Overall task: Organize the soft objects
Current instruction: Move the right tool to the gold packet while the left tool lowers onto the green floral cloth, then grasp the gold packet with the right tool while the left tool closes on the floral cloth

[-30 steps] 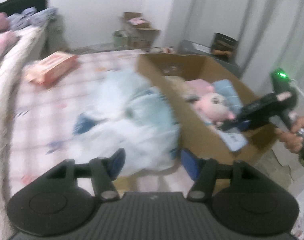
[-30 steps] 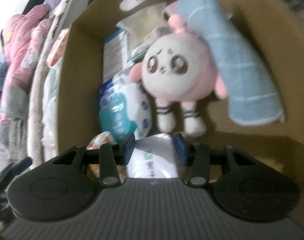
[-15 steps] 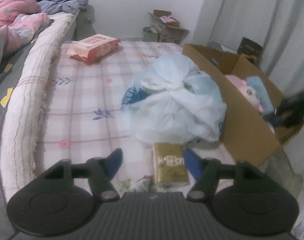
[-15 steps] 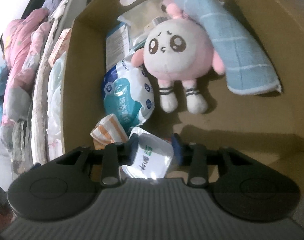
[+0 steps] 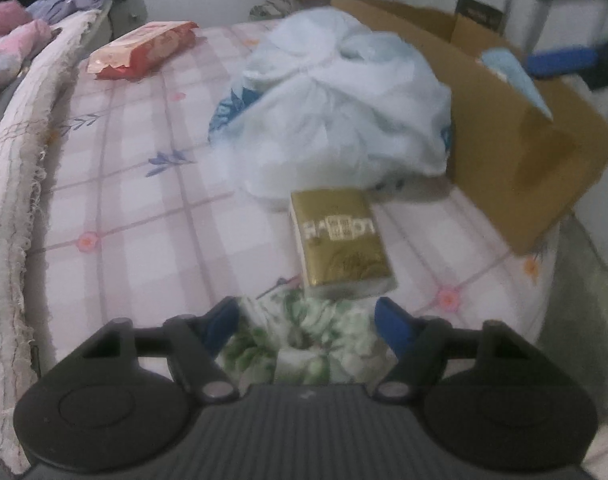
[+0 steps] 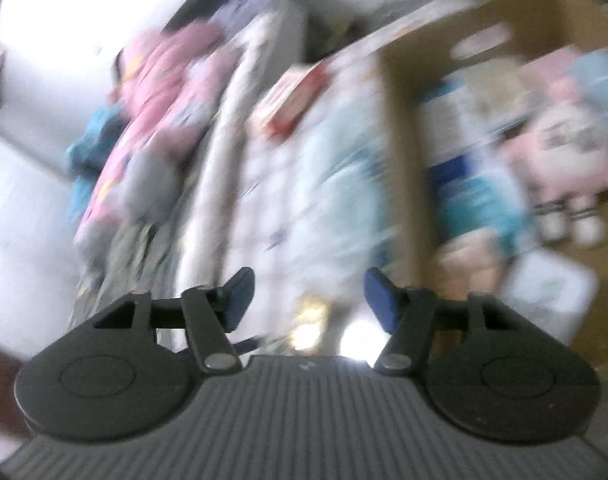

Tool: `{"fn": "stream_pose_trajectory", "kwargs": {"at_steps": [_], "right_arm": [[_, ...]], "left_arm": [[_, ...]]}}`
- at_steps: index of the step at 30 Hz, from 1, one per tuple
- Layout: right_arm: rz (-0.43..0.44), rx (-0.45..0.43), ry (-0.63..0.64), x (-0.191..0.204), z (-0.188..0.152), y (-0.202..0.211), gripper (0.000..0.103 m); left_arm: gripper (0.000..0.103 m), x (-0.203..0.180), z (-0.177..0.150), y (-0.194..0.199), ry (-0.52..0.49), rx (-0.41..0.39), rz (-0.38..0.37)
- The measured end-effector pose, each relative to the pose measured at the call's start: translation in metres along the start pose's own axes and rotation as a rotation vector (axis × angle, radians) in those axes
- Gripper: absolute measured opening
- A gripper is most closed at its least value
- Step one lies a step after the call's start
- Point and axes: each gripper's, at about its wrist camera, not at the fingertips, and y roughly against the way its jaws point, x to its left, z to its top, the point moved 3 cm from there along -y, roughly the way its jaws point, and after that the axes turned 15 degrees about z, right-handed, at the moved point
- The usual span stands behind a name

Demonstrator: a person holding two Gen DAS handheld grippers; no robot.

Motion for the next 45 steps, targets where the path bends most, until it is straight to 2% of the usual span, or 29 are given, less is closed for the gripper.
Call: {"fn": "stream_pose_trajectory", "kwargs": {"at_steps": [2, 5, 8, 14, 21, 28, 32, 38, 45], "right_arm": [[0.008, 0.071, -0.002, 0.007, -0.007, -0.035, 0.069], [-0.042, 0.152, -0.016, 0.007, -0.019, -0.080, 0.070], [-0.098, 0.194, -0.043, -0.004, -0.028, -0.110, 0.070], [-0.200, 0.210, -0.125, -0.039, -0.037, -0.144, 0.070], [-0.270, 0.198, -0.090, -0.048, -0.040, -0.173, 0.071], [-0.332, 0.210, 0.026, -0.035, -0.040, -0.189, 0.069], [-0.362, 0.207, 0.081, -0.033, -0.042, -0.188, 0.055], [-0.336, 0.184, 0.070, -0.037, -0.045, -0.183, 0.051], [-0.243, 0.182, -0.026, -0.043, -0.053, -0.169, 0.051]], "left_arm": [[0.076, 0.001, -0.004, -0.003, -0.008, -0.003, 0.009], [0.073, 0.007, -0.008, -0.004, -0.004, -0.024, 0.021], [0.066, 0.019, -0.011, -0.005, 0.028, -0.031, 0.027], [0.058, 0.044, -0.013, -0.008, 0.104, -0.030, 0.018], [0.056, 0.056, -0.014, -0.009, 0.137, -0.035, -0.010], [0.056, 0.061, -0.015, -0.011, 0.165, -0.038, -0.024], [0.055, 0.062, -0.015, -0.010, 0.173, -0.039, -0.029], [0.052, 0.063, -0.016, -0.009, 0.183, -0.037, -0.030], [0.047, 0.065, -0.017, -0.009, 0.200, -0.035, -0.031]]}}
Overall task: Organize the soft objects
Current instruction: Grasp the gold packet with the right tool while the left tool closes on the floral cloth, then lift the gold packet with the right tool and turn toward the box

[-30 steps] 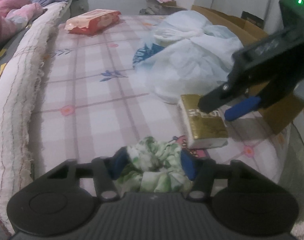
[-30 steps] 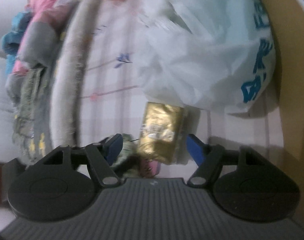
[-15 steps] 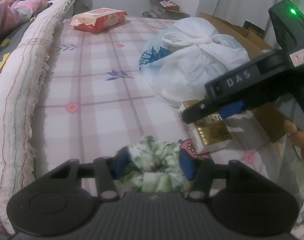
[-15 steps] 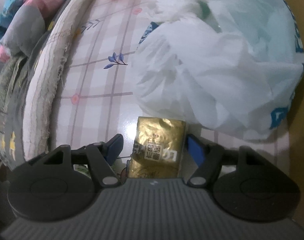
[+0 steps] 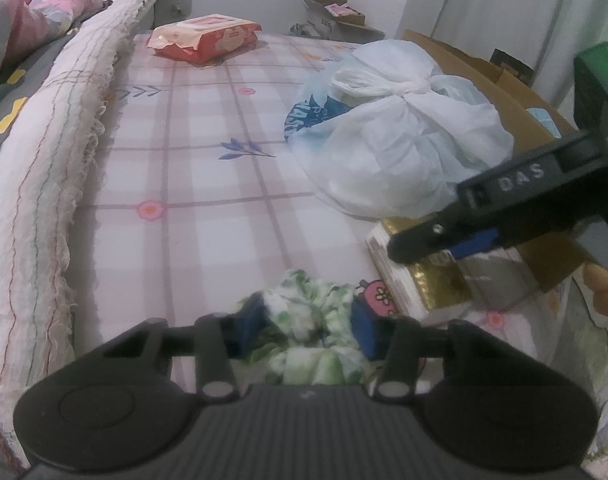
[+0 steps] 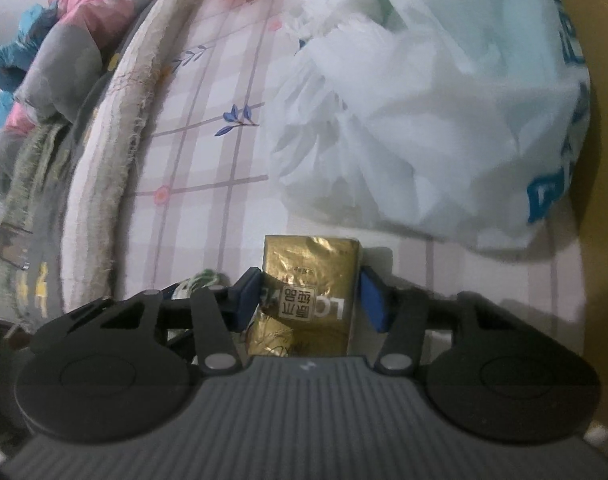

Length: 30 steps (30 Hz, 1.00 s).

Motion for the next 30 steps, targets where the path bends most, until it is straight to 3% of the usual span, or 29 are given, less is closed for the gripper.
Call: {"fn": "stream_pose_trajectory", "kwargs": {"at_steps": [7, 18, 30], "right_arm": [[0.097, 0.015, -0.047, 0.002, -0.012, 0.010, 0.051], [0.163, 0.013, -0.025, 0.021, -0.012, 0.020, 0.051], [0.182, 0.010, -0.007, 0.028, -0.010, 0.023, 0.052]], "left_arm": [[0.039, -0.001, 0.001, 0.003, 0.002, -0.007, 0.003], [0.018, -0.001, 0.005, 0.016, 0.015, -0.030, -0.013], [0.014, -0.001, 0.006, 0.020, 0.022, -0.036, -0.018]]}}
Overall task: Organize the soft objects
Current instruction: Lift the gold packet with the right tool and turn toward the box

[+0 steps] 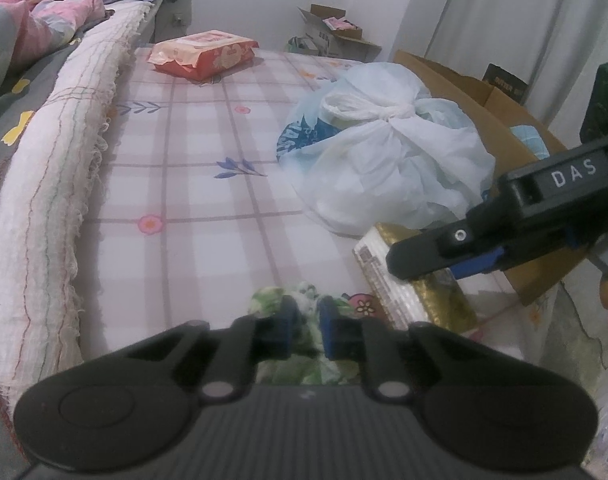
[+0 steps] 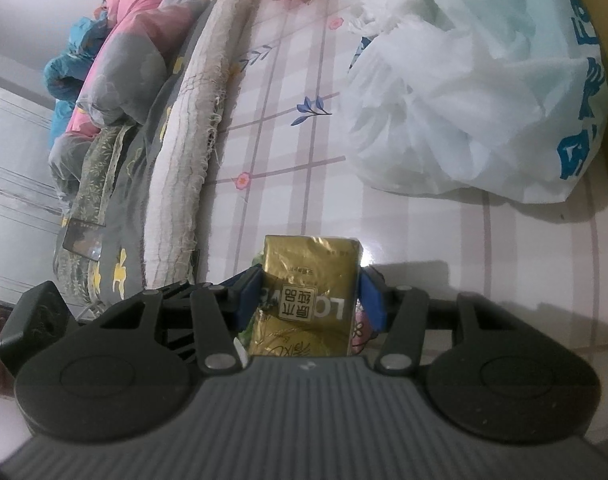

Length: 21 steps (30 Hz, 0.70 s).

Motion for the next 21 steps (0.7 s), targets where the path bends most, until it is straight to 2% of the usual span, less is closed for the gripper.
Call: {"fn": "stream_pose_trajectory", "kwargs": {"at_steps": [21], "right_arm": [[-0.002, -0.005, -0.005, -0.0029, -0.0015, 0.0025, 0.052]], "left_arm": [[0.012, 0.0012, -0.0003, 0.0005, 0.010, -0.003, -0.001]]}}
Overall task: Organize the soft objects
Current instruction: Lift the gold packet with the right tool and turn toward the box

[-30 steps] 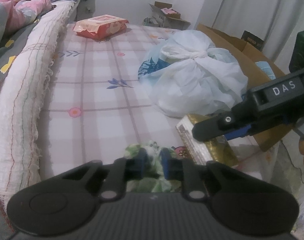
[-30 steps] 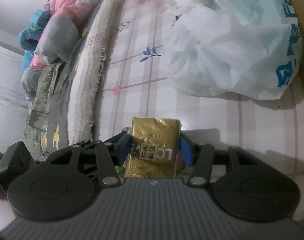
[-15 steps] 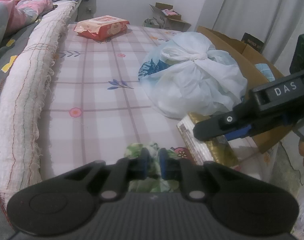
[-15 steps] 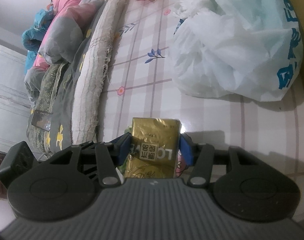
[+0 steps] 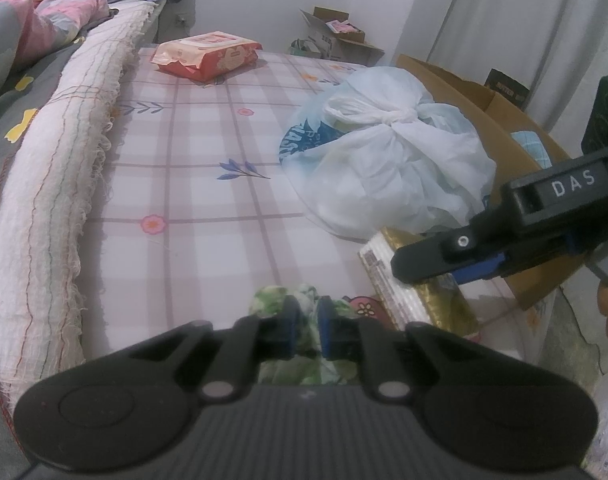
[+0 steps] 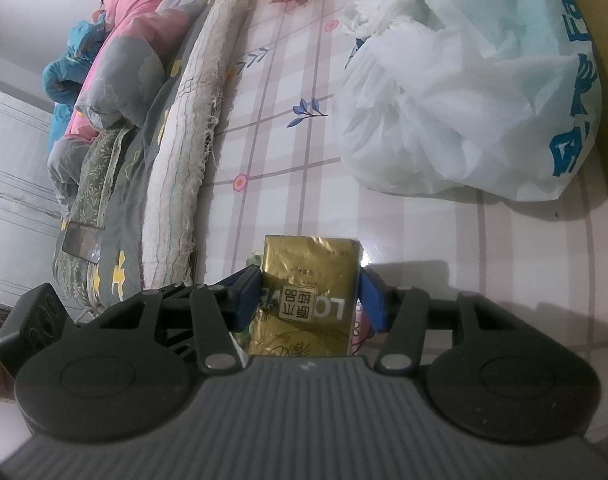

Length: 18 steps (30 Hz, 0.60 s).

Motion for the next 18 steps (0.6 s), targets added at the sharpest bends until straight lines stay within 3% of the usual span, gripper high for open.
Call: {"fn": "stream_pose_trajectory", "kwargs": {"at_steps": [18], "right_arm": [[0.003, 0.001, -0.005, -0.0008, -0.0008, -0.0011, 0.052]], "left_arm": [[0.011, 0.0014, 0.0003, 0.0002, 0.006, -0.001, 0.000]]}}
